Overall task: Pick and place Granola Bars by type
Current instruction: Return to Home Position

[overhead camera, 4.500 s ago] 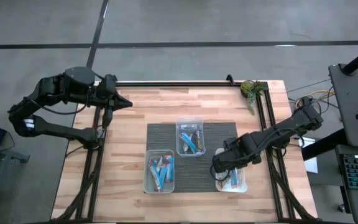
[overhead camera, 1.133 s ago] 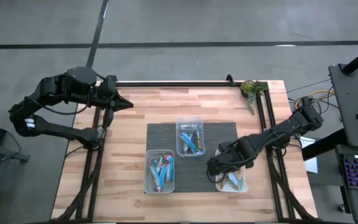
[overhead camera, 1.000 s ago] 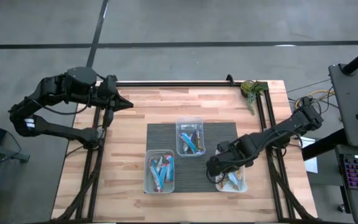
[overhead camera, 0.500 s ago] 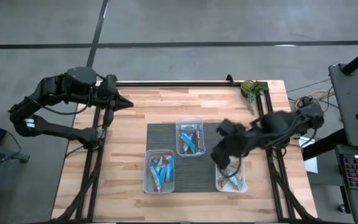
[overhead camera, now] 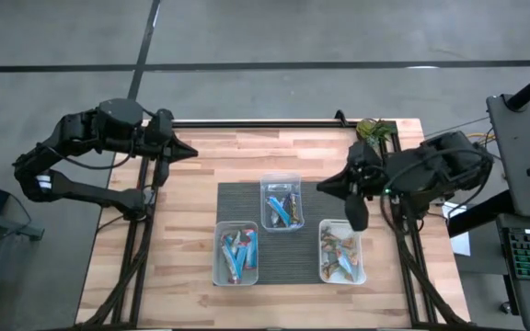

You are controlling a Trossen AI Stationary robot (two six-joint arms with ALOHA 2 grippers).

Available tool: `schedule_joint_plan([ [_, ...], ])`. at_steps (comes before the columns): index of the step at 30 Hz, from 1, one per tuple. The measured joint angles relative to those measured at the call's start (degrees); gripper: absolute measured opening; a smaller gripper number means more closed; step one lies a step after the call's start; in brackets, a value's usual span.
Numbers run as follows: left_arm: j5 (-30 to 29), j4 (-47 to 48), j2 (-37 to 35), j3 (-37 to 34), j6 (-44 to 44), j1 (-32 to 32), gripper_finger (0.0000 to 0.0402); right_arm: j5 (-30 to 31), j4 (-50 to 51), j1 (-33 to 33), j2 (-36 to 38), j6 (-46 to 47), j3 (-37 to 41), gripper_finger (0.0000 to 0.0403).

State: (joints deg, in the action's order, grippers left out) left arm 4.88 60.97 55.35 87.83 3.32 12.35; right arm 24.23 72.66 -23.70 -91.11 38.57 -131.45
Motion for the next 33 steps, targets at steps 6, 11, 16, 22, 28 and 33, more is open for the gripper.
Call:
schedule_joint_plan([
  [6, -2.93, -0.11, 0.24, 0.00, -4.95, -0.01, 0.0000, 0.01, -0.05, 0.05, 0.00, -0.52, -1.45, 0.0008],
  [11, -3.10, -1.49, 0.12, 0.02, -6.09, 0.03, 0.0000, 5.47, 0.39, 0.76, 0.18, -8.08, -1.45, 0.0008],
  [16, -3.23, -6.71, -0.07, 0.20, -5.84, 0.01, 0.0000, 5.70, -5.10, 1.80, 2.54, -18.95, -1.43, 0.0008],
  [22, -3.52, -13.76, 0.65, 0.17, -8.89, 0.03, 0.0000, -5.30, -8.54, 6.61, 7.56, -28.74, -0.93, 0.0008],
  [28, -2.31, -19.29, 0.56, -0.07, -8.84, 0.03, 0.0000, -14.90, -8.63, 12.91, 13.09, -34.06, 4.22, 0.0008],
  [33, -0.89, -23.15, -0.33, -0.63, -9.27, 0.30, 0.0000, -21.31, -13.65, 17.92, 18.98, -36.37, 14.02, 0.0008],
])
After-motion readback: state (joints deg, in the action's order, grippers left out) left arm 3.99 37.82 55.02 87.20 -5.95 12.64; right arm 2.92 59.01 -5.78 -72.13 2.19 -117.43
